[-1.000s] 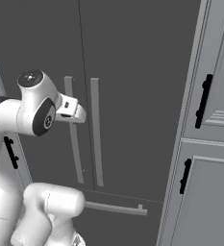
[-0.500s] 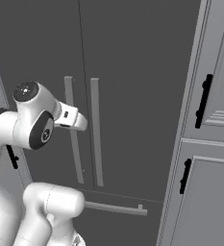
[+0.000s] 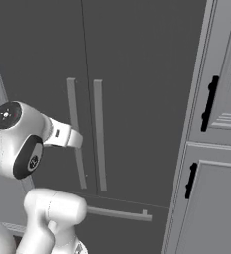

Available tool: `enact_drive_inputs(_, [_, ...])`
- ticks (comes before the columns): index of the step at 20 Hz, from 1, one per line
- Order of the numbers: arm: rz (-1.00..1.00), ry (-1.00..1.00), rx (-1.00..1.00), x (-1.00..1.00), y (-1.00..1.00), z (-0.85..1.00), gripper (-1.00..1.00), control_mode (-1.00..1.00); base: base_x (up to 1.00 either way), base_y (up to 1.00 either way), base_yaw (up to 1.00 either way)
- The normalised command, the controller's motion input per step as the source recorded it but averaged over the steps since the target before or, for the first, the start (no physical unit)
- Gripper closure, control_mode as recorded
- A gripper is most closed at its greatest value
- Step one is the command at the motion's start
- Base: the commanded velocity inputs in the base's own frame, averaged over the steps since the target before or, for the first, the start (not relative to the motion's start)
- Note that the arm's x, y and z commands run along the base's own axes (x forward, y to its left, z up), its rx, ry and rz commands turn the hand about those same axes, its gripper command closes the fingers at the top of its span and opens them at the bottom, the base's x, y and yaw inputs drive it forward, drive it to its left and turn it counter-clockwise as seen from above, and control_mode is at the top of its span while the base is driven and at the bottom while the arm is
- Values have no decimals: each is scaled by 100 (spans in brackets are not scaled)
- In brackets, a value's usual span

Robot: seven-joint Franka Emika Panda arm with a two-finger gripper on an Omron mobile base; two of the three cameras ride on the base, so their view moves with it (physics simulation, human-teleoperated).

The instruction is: Take the strawberry from the fridge and place it on top of the pancake, located on the dining counter.

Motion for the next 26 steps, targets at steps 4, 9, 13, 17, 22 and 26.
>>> enact_drive_inputs(4, [0, 0, 0, 0, 0, 0, -100, 100, -40, -1, 0])
enact_drive_inputs(9, [0, 0, 0, 0, 0, 0, -100, 100, -78, -5, 0])
enact_drive_inputs(13, [0, 0, 0, 0, 0, 0, -100, 100, -100, -14, 0])
enact_drive_inputs(17, [0, 0, 0, 0, 0, 0, -100, 100, -92, -14, 0])
enact_drive_inputs(22, [0, 0, 0, 41, -8, 0, -100, -100, -12, -1, 0])
enact_drive_inputs(26, [4, 2, 1, 100, -24, 0, -100, -100, 0, 0, 0])
